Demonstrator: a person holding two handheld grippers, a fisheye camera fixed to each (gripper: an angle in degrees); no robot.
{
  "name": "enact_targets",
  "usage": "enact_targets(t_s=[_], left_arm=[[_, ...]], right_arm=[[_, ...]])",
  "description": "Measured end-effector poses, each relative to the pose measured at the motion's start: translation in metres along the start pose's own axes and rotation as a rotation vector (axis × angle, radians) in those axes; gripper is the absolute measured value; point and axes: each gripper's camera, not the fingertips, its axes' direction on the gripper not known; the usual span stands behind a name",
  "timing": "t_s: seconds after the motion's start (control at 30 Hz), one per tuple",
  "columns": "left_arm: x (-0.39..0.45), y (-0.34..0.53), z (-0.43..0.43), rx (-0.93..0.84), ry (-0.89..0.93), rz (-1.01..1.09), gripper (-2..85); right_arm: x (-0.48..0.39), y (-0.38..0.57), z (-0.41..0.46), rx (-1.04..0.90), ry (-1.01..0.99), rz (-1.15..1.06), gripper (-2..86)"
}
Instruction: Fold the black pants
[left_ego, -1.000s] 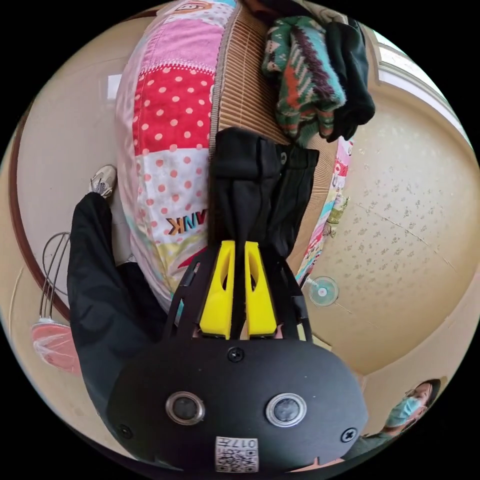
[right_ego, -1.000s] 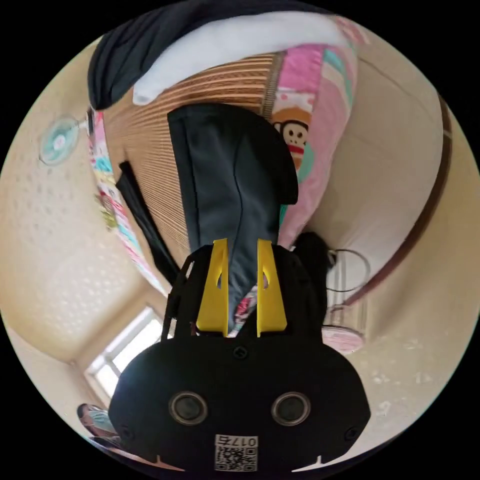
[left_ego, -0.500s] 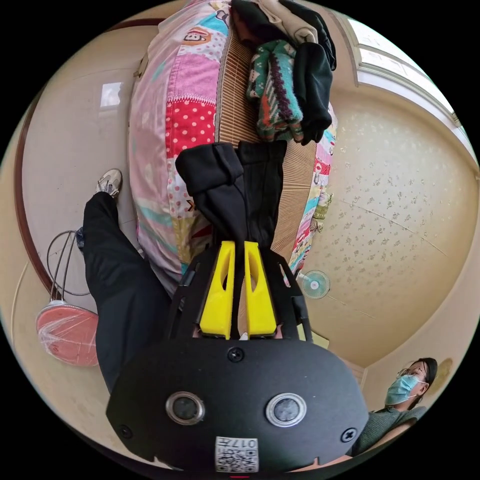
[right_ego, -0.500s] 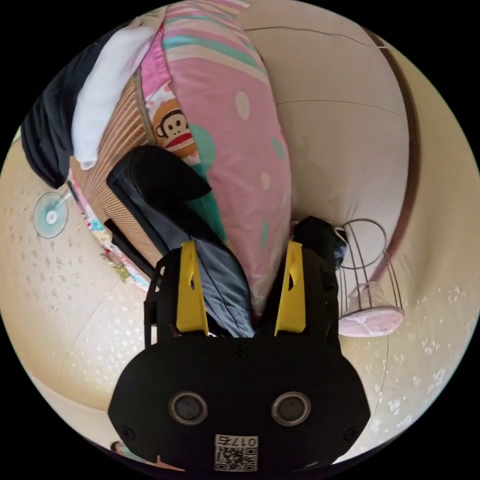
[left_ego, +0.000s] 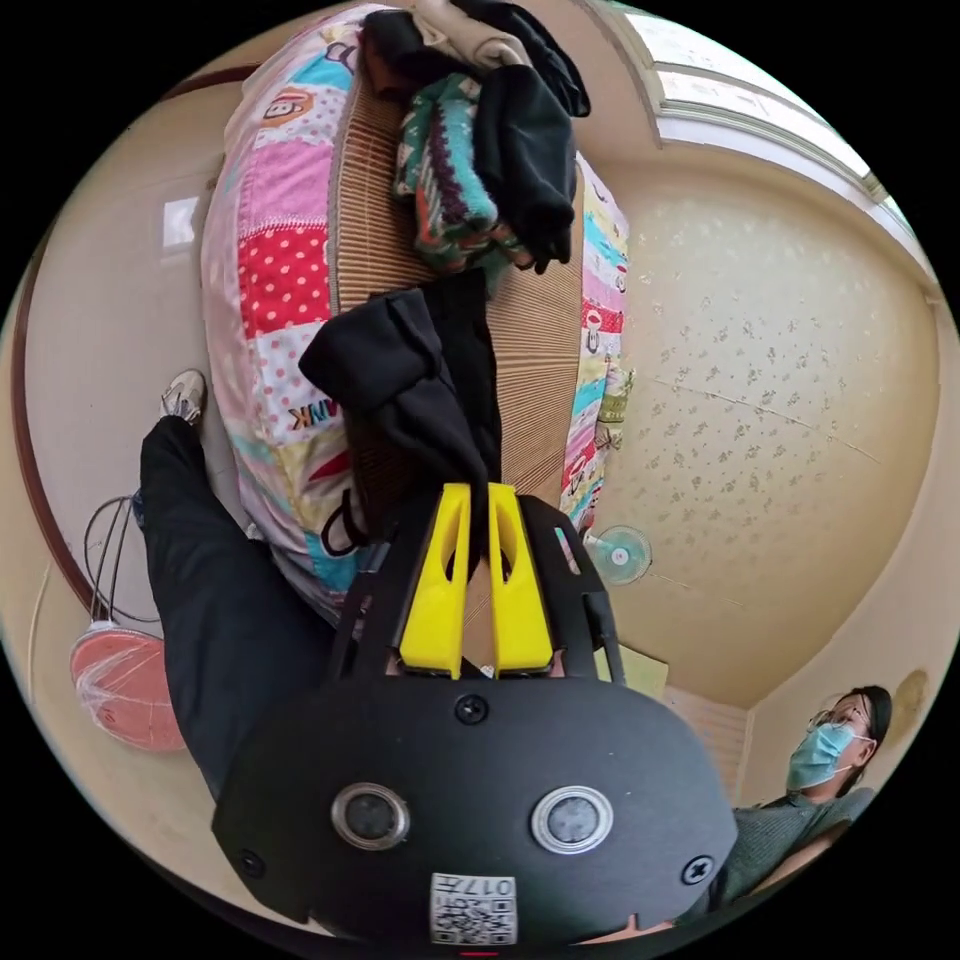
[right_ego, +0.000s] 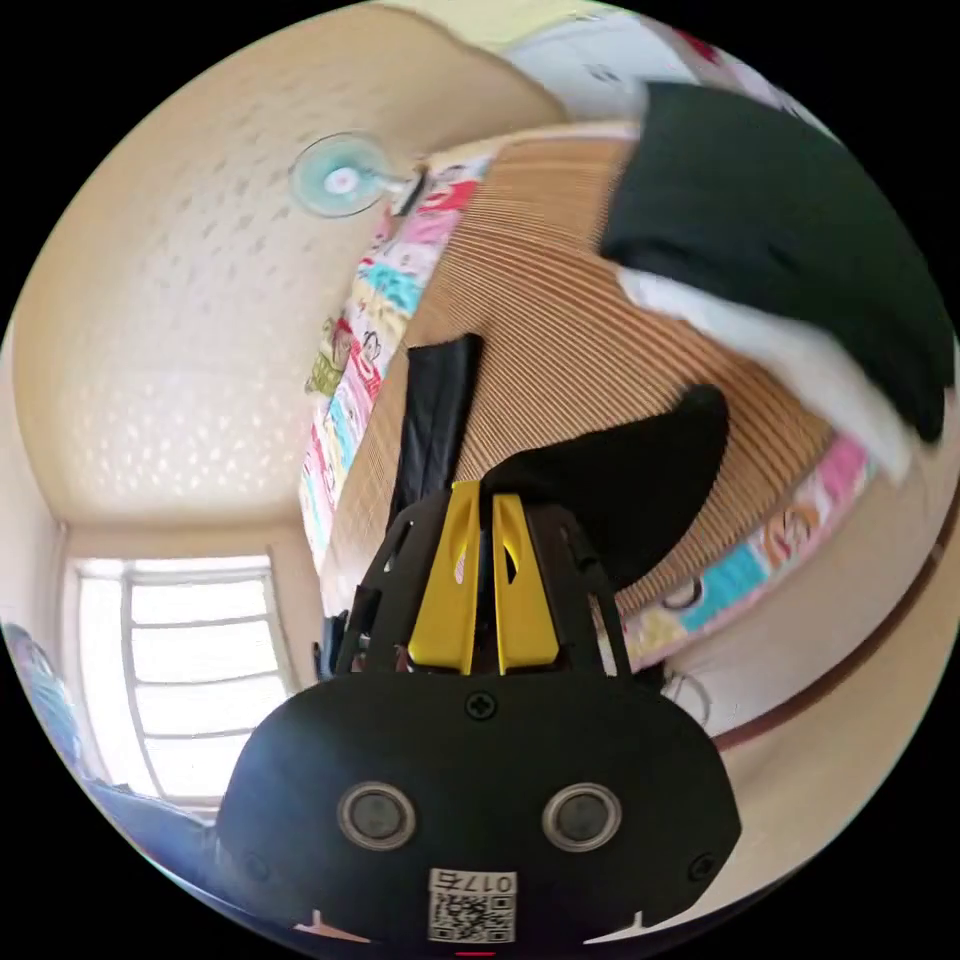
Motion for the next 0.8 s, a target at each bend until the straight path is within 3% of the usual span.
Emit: enact_targets(t_s=[0.17,0.27,0.37,0.43,0.5,0.63,0.8], left_arm=[[0.082,-0.057,0.059,0.014,-0.039,0.143,4.2],[0.116,-0.097,0.1,0.069,-0.004,0.137,6.3],[0.143,-0.121,0.117,0.13,0.087,0.163,6.6],[0.156,-0.126,0.124,0.106,0.022,0.205,6.7],[0.162,-0.123,0.134,0.037,-0.081,0.269,6.7],[0.132,-0.093,0.149,-0.107,-0.295,0.263,7.3],[0.075,-0.053,0.121,-0.039,-0.313,0.08,8.5]], right_arm=[[-0.113,-0.102,0.061,-0.023,0.031,-0.13,3.1],[-0.174,-0.161,0.138,-0.156,0.046,-0.244,4.8],[-0.206,-0.184,0.184,-0.18,0.215,-0.192,7.8],[-0.212,-0.185,0.201,-0.197,0.139,-0.209,7.9],[-0.2,-0.176,0.225,-0.27,0.07,-0.226,7.4],[-0.125,-0.153,0.245,-0.295,0.21,-0.022,11.0],[-0.019,-0.133,0.241,-0.179,-0.059,0.26,15.3]])
